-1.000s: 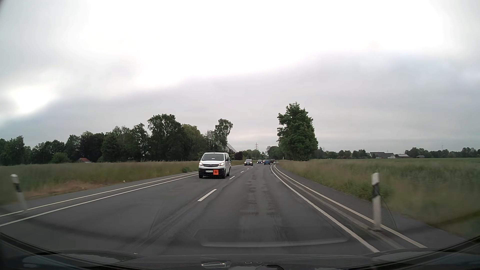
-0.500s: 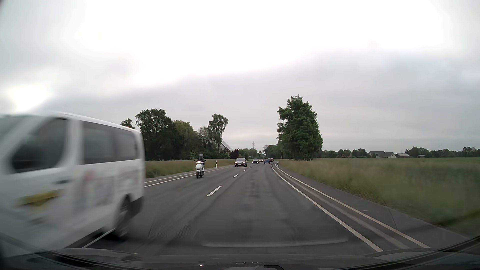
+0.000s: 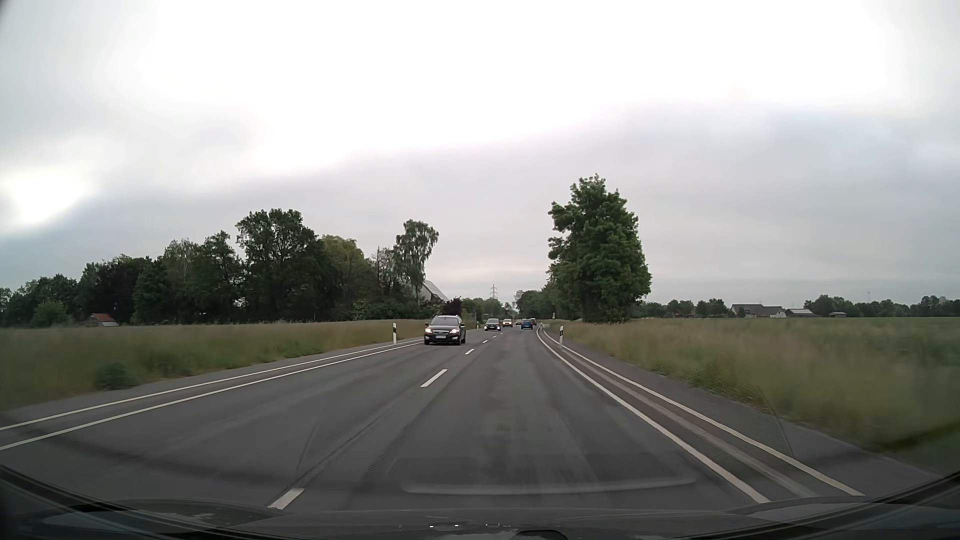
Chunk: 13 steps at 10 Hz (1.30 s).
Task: Follow the waypoints while adhering to traffic rules and regulations
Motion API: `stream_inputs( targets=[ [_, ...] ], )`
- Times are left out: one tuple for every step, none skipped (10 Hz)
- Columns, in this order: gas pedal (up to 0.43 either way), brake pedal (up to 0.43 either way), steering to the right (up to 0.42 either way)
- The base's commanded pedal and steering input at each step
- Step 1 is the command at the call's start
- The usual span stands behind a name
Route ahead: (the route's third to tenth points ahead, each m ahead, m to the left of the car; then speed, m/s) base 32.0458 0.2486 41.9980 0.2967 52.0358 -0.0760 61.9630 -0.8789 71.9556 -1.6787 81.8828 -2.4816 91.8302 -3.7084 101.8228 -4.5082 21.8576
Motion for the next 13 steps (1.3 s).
stream_inputs(
  targets=[
    [0.268,0.0,0.012],
    [0.268,0.0,0.012],
    [0.268,0.0,0.012],
    [0.268,0.0,0.012],
    [0.268,0.0,0.012],
    [0.268,0.0,0.013],
    [0.268,0.0,0.012],
    [0.268,0.0,0.011],
    [0.268,0.0,0.01],
    [0.268,0.0,0.008],
    [0.268,0.0,0.004],
    [0.268,0.0,0.003],
    [0.268,0.0,0.003]
  ],
)
